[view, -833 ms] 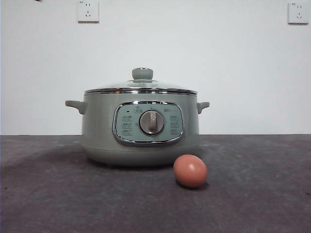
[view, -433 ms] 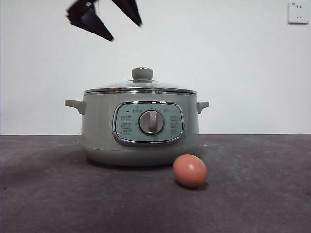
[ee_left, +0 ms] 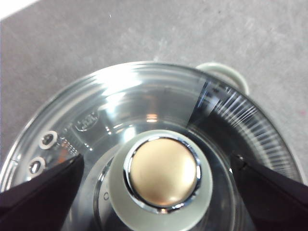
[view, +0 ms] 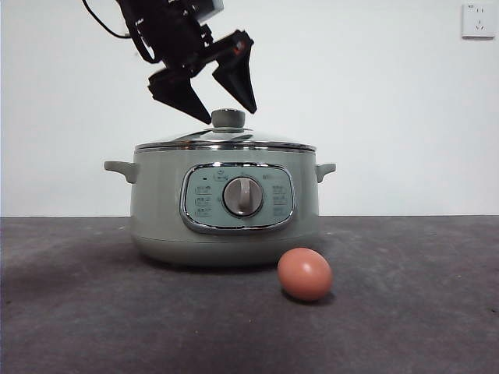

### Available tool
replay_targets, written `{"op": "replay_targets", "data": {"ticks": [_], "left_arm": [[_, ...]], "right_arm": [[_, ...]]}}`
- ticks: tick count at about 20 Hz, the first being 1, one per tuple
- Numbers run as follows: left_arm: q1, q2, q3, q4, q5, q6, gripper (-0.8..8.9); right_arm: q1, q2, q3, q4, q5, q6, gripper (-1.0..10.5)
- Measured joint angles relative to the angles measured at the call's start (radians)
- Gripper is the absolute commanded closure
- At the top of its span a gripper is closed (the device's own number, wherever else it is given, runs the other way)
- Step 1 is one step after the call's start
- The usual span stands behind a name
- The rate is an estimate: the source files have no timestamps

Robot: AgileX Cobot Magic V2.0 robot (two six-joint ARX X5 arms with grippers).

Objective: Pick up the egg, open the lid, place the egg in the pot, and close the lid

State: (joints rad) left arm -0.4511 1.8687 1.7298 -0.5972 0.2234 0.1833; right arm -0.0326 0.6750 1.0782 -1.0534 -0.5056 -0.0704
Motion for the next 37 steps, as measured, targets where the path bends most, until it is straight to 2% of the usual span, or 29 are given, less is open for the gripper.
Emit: {"op": "replay_targets", "data": {"ticks": [4,7,8,16,20,29,37], "left_arm": [[0.0,0.022,0.0,-0.003,-0.003,0.0,1.09],[0.0,0.024,0.0,-0.01,-0.008,-0.001,4.61],[0.0,0.024,0.0,-0.012,-0.008,-0.003,5.25],[-0.002,0.024,0.006,-0.009,-0.005,-0.011,7.93],[-0.002,0.024,0.006,-0.009,-0.005,-0.011,8.22],[-0.002,0.006,0.003,-0.02,0.001,-0.012,8.22],[0.028,-0.259,-0.006,-0.057,0.004,-0.019,8.22]], "right_arm": [[0.0,0.008,0.0,0.0,0.0,0.0,2.6],[0.0,0.013,0.0,0.0,0.0,0.0,2.6],[0.0,0.014,0.0,0.0,0.0,0.0,2.6],[0.0,0.024,0.0,0.0,0.0,0.0,2.6],[0.0,0.024,0.0,0.0,0.0,-0.001,2.6],[0.0,0.031,0.0,-0.001,0.0,-0.001,2.6],[0.0,0.072,0.0,0.0,0.0,-0.001,2.6]]}}
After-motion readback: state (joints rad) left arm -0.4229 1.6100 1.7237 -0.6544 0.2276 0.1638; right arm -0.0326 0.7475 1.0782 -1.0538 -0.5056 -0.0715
